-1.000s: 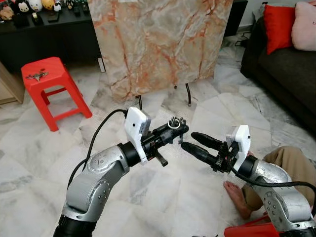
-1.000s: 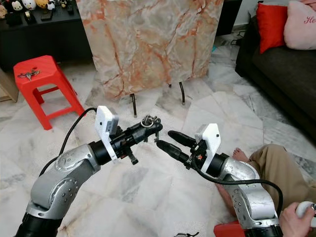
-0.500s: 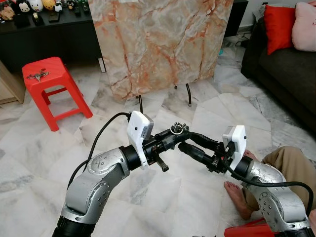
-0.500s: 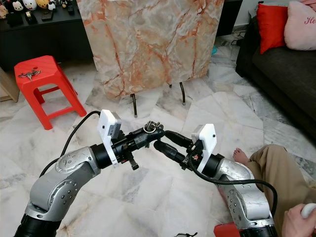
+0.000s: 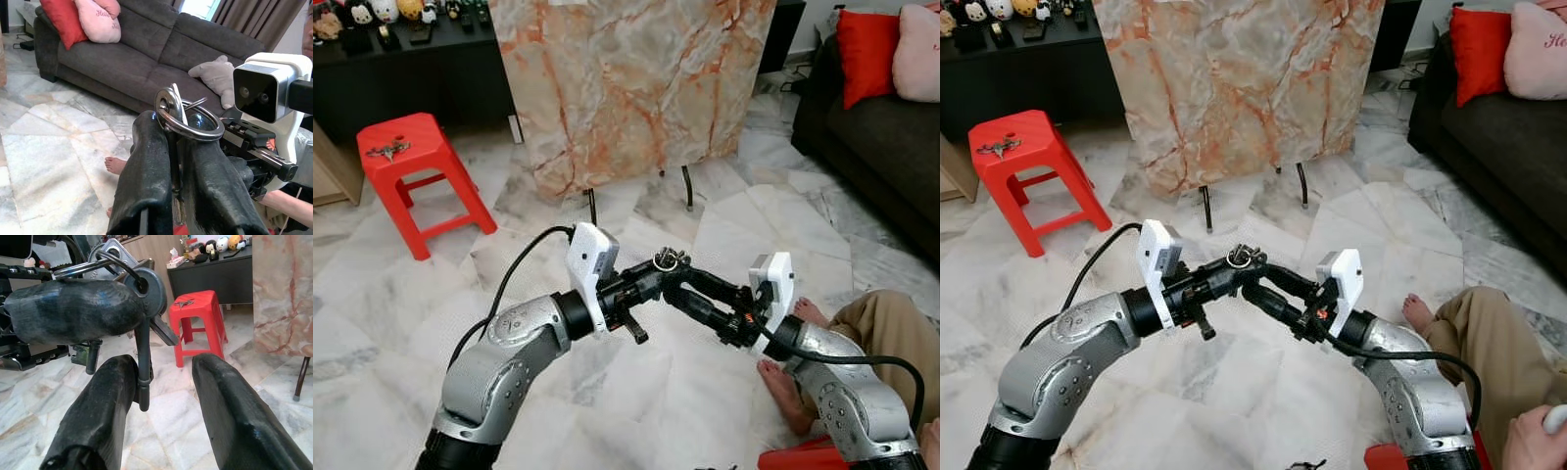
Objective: Hang keys on a hook
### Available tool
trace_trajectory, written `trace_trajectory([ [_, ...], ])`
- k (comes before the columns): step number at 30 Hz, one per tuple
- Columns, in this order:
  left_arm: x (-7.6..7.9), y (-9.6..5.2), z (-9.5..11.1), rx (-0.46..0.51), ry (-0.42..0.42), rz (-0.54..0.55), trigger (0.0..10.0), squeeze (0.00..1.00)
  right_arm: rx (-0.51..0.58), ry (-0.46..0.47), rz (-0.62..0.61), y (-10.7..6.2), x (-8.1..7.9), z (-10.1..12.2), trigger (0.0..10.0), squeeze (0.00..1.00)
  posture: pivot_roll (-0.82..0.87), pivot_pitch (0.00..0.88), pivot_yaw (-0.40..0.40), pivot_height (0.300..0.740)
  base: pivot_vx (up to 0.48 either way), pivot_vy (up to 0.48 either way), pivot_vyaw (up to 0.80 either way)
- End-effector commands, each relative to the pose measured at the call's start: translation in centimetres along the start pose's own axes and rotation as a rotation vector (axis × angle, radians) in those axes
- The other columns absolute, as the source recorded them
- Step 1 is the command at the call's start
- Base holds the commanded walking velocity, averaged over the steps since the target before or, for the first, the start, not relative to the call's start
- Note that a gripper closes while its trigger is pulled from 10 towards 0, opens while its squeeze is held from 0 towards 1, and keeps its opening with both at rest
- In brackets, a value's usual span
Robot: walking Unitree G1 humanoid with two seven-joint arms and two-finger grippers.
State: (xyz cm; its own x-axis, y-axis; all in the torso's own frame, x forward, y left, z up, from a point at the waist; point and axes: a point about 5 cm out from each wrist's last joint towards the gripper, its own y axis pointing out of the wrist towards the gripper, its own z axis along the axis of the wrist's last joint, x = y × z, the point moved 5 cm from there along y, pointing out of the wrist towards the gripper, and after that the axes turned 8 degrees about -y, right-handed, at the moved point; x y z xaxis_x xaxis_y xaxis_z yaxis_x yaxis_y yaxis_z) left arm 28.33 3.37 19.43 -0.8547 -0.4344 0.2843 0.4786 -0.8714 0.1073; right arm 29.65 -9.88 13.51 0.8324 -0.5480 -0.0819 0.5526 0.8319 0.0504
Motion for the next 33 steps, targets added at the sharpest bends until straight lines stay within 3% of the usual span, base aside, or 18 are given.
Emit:
trace_trajectory([
  [1, 2.6, 0.7, 1.0, 0.035, 0.006, -0.13, 10.0, 0.0, -0.023, 0.037, -0.019, -0.1, 0.2, -0.8, 10.0, 0.0, -0.15, 0.126, -0.02, 0.727, 0.0, 0.0, 0.0],
  [8, 2.8, 0.7, 2.2, 0.092, -0.023, -0.143, 10.0, 0.0, 0.007, 0.103, 0.035, -0.5, -0.6, -0.4, 10.0, 0.0, -0.15, 0.126, -0.021, 0.727, 0.0, 0.0, 0.0],
  [23, 2.7, 0.7, 4.8, 0.205, -0.068, -0.157, 10.0, 0.0, -0.011, 0.137, 0.106, -1.5, -2.0, -0.7, 10.0, 0.0, -0.15, 0.127, -0.02, 0.727, 0.0, 0.0, 0.0],
  [33, 2.7, 1.0, 4.4, 0.193, -0.071, -0.155, 10.0, 0.0, -0.01, 0.158, 0.159, -1.7, -3.0, -0.7, 10.0, 0.0, -0.15, 0.129, -0.021, 0.727, 0.0, 0.0, 0.0],
])
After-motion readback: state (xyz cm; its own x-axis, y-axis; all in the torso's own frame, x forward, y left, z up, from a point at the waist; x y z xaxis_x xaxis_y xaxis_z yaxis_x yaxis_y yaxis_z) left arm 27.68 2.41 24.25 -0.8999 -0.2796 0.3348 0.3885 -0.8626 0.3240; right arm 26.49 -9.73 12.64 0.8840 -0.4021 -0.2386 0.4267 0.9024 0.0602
